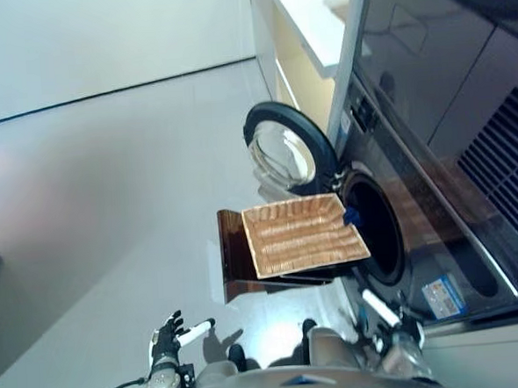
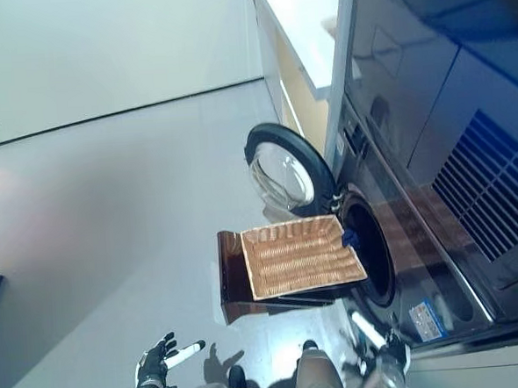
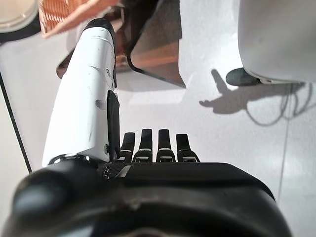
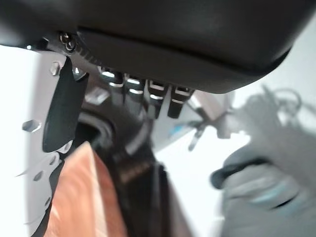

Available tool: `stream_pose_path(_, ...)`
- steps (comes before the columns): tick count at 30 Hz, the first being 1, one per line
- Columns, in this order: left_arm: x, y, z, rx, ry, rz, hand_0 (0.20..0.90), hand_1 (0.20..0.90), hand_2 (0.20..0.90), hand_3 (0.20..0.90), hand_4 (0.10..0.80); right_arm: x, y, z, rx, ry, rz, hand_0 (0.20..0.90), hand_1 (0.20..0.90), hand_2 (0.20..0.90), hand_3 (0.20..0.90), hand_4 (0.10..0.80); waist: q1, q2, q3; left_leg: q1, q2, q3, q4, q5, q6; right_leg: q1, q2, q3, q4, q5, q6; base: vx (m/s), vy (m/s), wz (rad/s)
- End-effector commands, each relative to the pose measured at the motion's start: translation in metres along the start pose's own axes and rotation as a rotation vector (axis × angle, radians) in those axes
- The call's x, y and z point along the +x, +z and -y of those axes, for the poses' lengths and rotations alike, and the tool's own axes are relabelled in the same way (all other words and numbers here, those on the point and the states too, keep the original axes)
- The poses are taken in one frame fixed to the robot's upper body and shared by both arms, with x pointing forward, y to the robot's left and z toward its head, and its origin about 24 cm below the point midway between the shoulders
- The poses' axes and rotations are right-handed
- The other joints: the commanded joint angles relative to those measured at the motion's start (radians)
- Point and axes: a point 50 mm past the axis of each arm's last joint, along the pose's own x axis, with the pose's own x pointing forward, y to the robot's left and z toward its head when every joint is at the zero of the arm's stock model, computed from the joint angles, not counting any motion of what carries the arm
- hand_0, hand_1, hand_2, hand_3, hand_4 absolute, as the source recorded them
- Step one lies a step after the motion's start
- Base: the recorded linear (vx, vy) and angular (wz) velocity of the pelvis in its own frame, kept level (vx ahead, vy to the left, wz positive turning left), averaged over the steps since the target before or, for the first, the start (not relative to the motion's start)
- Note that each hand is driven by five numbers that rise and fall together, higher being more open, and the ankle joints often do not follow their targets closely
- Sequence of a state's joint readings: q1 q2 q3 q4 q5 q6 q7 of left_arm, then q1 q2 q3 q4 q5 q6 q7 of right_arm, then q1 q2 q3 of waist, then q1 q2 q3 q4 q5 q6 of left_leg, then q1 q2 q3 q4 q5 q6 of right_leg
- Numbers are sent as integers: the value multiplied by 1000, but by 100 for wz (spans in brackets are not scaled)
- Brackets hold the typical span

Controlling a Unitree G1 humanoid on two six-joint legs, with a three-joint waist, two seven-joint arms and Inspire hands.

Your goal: Pick up the clothes and place them into the washing machine

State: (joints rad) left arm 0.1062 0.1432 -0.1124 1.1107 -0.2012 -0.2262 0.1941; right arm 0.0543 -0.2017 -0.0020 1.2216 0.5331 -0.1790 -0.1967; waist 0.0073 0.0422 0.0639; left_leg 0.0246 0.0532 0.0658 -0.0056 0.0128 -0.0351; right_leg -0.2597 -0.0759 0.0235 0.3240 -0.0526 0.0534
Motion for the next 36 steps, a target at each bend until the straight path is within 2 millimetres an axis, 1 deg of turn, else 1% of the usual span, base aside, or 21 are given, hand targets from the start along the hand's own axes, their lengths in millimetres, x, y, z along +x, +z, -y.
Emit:
stream_pose_path(1,7,13,-24,39,51,44,900,900,900,900,800,3,18,-11,-380,46,94,900,900,900,900,800,-17,-41,0,17,-50,3,21,-48,-18,182,-37,16,-348,154,63,-44,55,-16)
stream_pose_path(2,6,7,-26,51,56,19,900,900,900,900,800,3,14,-7,-481,40,82,900,900,900,900,800,-19,-48,-4,27,-50,4,14,-49,-14,187,-35,18,-348,155,67,-32,39,-20)
stream_pose_path(4,6,5,-26,66,50,9,900,900,900,900,800,3,8,-3,-554,38,63,900,900,900,900,800,-21,-54,-10,37,-52,4,11,-51,-11,192,-34,20,-347,156,69,-36,47,-14)
stream_pose_path(5,5,-3,-28,80,47,-39,900,900,900,900,800,0,-8,5,-619,36,7,900,900,900,900,800,-28,-65,-16,52,-55,10,12,-59,-1,202,-31,28,-339,155,72,-40,74,-9)
stream_pose_path(10,3,-10,-30,96,26,-77,900,900,900,900,800,-6,-37,27,-615,-10,-133,900,900,900,900,800,-43,-80,-30,83,-73,23,19,-81,27,213,-35,57,-319,159,90,-53,103,-11)
stream_pose_path(12,5,-7,-29,103,20,-63,900,900,900,900,800,-6,-37,28,-595,-12,-137,900,900,900,900,800,-57,-82,-20,87,-98,35,9,-80,47,184,-46,87,-296,187,117,-127,161,-22)
stream_pose_path(13,5,-7,-29,103,20,-63,900,900,900,900,800,-6,-37,28,-595,-12,-137,900,900,900,900,800,-56,-82,-20,88,-98,36,8,-80,47,184,-46,88,-295,187,118,-80,95,-40)
stream_pose_path(16,8,6,-29,150,-6,-13,900,900,900,900,800,-6,-38,23,-630,37,-136,900,900,900,900,800,-70,-94,12,82,-120,45,-18,-59,57,132,-63,124,-288,238,150,-172,120,-50)
stream_pose_path(18,9,8,-30,161,-6,-3,900,900,900,900,800,-6,-36,21,-639,39,-129,900,900,900,900,800,-65,-97,19,78,-123,51,-20,-57,60,118,-68,123,-290,247,155,-115,51,-33)
stream_pose_path(19,9,8,-29,172,-17,4,900,900,900,900,800,-5,-34,20,-640,38,-124,900,900,900,900,800,-58,-98,30,73,-123,62,-22,-54,59,98,-79,96,-289,255,159,-125,33,-40)
stream_pose_path(20,10,12,-28,180,-25,17,900,900,900,900,800,-4,-31,18,-649,37,-115,900,900,900,900,800,-38,-90,41,75,-114,81,-26,-56,56,81,-108,12,-283,249,157,-208,64,-77)
stream_pose_path(21,11,19,-25,190,-45,45,900,900,900,900,800,-2,-23,14,-689,37,-84,900,900,900,900,800,-12,-73,48,74,-94,105,-26,-52,52,80,-170,-163,-245,214,133,-142,41,-112)
stream_pose_path(22,11,19,-24,190,-45,45,900,900,900,900,800,-2,-23,14,-689,37,-84,900,900,900,900,800,-15,-72,50,75,-94,102,-26,-52,51,82,-170,-166,-243,212,133,-168,54,-116)
stream_pose_path(23,14,26,-22,194,-68,51,900,900,900,900,800,-1,-18,9,-699,60,-71,900,900,900,900,800,-16,-61,52,73,-80,105,-18,-41,57,119,-167,-164,-137,155,116,-89,23,-79)
stream_pose_path(24,14,26,-22,194,-67,51,900,900,900,900,800,-1,-18,8,-698,60,-71,900,900,900,900,800,-15,-62,50,69,-81,105,-18,-40,57,115,-167,-163,-138,157,116,-184,29,-39)
stream_pose_path(25,15,30,-21,193,-81,54,900,900,900,900,800,-1,-20,8,-689,75,-81,900,900,900,900,800,-17,-58,43,66,-74,102,-13,-37,65,144,-141,-122,-60,111,103,-122,7,-12)
stream_pose_path(27,15,28,-19,214,-103,37,900,900,900,900,800,-3,-26,9,-692,82,-107,900,900,900,900,800,-14,-62,19,51,-74,106,-6,-35,67,191,-123,-108,-51,74,96,-78,-18,-2)
stream_pose_path(31,12,16,-11,244,-149,-3,900,900,900,900,800,-6,-38,11,-730,97,-161,900,900,900,900,800,16,-83,-29,32,-87,143,3,-48,58,297,-164,-157,-238,93,120,-22,-75,1)
stream_pose_path(32,12,16,-11,244,-149,-3,900,900,900,900,800,-6,-38,11,-730,97,-161,900,900,900,900,800,16,-83,-29,33,-87,143,3,-48,58,297,-164,-157,-238,93,120,-35,-188,-21)
stream_pose_path(33,9,6,-7,243,-158,-36,900,900,900,900,800,-6,-39,9,-756,109,-173,900,900,900,900,800,25,-85,-56,21,-65,162,9,-40,46,312,-152,-109,-307,102,127,-20,-183,-28)
stream_pose_path(36,6,0,-3,251,-181,-55,900,900,900,900,800,-7,-41,12,-764,108,-183,900,900,900,900,800,23,-84,-60,29,-53,158,-1,-31,38,310,-136,-102,-295,90,119,-3,-99,-18)
